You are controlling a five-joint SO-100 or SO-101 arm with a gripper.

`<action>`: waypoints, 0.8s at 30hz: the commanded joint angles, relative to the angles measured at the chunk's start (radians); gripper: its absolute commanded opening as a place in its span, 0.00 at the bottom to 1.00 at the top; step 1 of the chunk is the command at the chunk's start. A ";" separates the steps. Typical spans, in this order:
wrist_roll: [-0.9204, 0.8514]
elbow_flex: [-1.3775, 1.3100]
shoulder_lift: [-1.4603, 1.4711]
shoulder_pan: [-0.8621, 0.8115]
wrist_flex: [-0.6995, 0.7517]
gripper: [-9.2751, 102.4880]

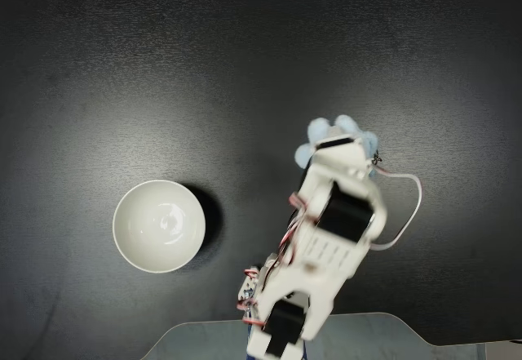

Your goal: Grasp a skyblue doll and put it in the white bowl.

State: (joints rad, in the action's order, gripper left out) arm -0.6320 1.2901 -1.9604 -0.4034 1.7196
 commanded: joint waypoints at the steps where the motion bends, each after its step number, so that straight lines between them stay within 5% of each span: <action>1: 0.015 0.005 -0.169 0.100 0.055 0.07; 14: 0.051 0.193 -0.153 0.940 0.052 0.07; 24: 0.199 0.463 -0.012 1.223 0.051 0.07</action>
State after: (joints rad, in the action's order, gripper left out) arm -0.4663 1.7181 -1.9819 0.7532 1.7196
